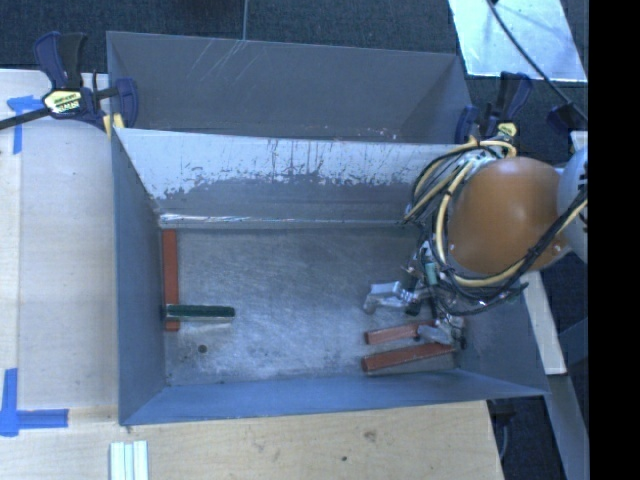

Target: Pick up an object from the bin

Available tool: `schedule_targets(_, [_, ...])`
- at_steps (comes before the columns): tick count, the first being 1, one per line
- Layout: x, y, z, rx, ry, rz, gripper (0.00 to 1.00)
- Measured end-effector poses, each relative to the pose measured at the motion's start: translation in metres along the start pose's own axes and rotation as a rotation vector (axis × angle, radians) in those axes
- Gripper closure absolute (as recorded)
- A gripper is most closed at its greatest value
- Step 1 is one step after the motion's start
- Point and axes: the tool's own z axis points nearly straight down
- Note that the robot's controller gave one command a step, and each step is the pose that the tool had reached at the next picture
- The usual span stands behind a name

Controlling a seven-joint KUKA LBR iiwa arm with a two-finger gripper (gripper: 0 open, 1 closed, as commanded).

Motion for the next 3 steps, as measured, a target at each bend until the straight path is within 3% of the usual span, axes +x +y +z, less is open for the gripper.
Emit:
schedule_targets(1, [-0.002, -0.001, 0.000, 0.004, -0.002, -0.004, 1.00])
schedule_targets(2, [-0.037, -0.056, -0.098, 0.011, -0.004, -0.012, 1.00])
schedule_targets(3, [-0.052, -0.086, -0.176, 0.012, -0.005, -0.009, 1.00])
